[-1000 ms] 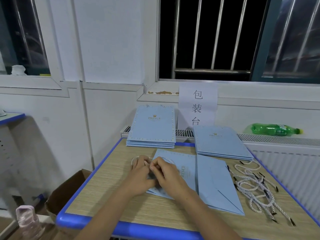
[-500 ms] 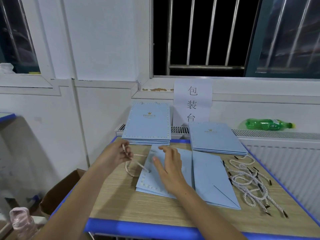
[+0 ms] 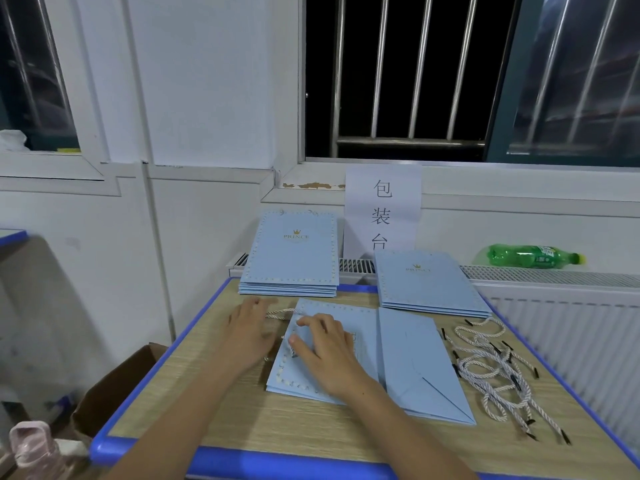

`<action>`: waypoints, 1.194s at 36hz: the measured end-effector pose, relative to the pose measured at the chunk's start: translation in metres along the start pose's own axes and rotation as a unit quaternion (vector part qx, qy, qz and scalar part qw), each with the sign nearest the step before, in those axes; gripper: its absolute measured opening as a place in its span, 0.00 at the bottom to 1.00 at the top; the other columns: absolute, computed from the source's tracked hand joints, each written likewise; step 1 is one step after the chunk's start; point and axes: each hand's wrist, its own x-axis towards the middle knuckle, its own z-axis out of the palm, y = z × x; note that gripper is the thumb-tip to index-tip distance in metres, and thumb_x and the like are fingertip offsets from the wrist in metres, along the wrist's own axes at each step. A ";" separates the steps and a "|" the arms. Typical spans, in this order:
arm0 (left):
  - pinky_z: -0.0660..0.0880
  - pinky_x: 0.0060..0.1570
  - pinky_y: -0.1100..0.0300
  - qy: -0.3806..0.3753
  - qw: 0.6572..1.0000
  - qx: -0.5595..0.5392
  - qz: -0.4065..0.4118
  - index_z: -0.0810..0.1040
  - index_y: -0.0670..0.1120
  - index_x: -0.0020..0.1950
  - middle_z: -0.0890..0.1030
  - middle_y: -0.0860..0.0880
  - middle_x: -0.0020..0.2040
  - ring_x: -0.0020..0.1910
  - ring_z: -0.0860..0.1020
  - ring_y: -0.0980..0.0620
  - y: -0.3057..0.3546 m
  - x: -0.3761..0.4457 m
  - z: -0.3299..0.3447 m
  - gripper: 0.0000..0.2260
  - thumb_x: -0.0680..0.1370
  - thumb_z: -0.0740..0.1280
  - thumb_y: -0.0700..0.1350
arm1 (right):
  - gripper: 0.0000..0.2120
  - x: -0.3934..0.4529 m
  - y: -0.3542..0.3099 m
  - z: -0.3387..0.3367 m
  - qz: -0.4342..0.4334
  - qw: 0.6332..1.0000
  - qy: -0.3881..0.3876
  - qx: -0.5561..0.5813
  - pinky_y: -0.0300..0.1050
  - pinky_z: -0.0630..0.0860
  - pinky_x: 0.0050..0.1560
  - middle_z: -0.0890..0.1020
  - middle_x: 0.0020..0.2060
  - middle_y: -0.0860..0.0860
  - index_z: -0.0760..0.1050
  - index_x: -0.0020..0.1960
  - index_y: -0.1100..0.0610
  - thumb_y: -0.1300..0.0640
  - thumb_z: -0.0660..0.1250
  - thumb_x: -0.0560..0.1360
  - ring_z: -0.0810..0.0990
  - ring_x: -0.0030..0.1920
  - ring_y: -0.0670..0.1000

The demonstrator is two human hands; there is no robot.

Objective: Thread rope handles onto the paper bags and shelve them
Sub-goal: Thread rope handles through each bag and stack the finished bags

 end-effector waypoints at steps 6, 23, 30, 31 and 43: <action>0.66 0.63 0.58 -0.075 0.997 0.020 0.007 0.74 0.52 0.67 0.73 0.50 0.66 0.65 0.71 0.51 -0.014 0.009 -0.007 0.20 0.77 0.58 0.38 | 0.22 -0.001 0.001 0.000 -0.019 0.996 -0.038 -0.084 0.46 0.51 0.68 0.64 0.67 0.46 0.63 0.71 0.49 0.42 0.51 0.81 0.58 0.69 0.46; 0.66 0.61 0.55 -0.016 0.994 0.076 -0.082 0.64 0.44 0.69 0.62 0.44 0.66 0.63 0.68 0.46 -0.027 0.015 0.000 0.22 0.75 0.59 0.35 | 0.25 -0.009 0.001 -0.004 -0.052 0.990 -0.066 -0.114 0.48 0.51 0.69 0.64 0.69 0.47 0.61 0.72 0.49 0.39 0.53 0.79 0.60 0.70 0.49; 0.69 0.57 0.58 -0.075 0.965 0.252 0.018 0.71 0.45 0.62 0.69 0.47 0.61 0.60 0.69 0.48 -0.032 0.018 -0.011 0.14 0.77 0.57 0.39 | 0.26 -0.013 -0.004 -0.007 -0.069 0.989 -0.069 -0.110 0.49 0.53 0.69 0.66 0.67 0.46 0.64 0.70 0.49 0.37 0.55 0.77 0.62 0.68 0.49; 0.69 0.56 0.58 -0.080 0.962 0.260 0.021 0.71 0.45 0.62 0.68 0.47 0.61 0.61 0.69 0.48 -0.031 0.018 -0.011 0.14 0.78 0.56 0.39 | 0.26 -0.013 -0.004 -0.007 -0.070 0.989 -0.072 -0.109 0.49 0.53 0.69 0.66 0.67 0.46 0.64 0.70 0.49 0.36 0.55 0.77 0.63 0.68 0.49; 0.70 0.33 0.57 -0.108 0.820 -0.494 -0.267 0.65 0.42 0.33 0.72 0.47 0.22 0.25 0.74 0.48 -0.025 0.019 -0.048 0.13 0.76 0.54 0.31 | 0.54 -0.022 -0.011 -0.013 -0.083 0.963 -0.185 -0.179 0.61 0.40 0.73 0.48 0.76 0.50 0.48 0.75 0.52 0.21 0.52 0.59 0.42 0.76 0.51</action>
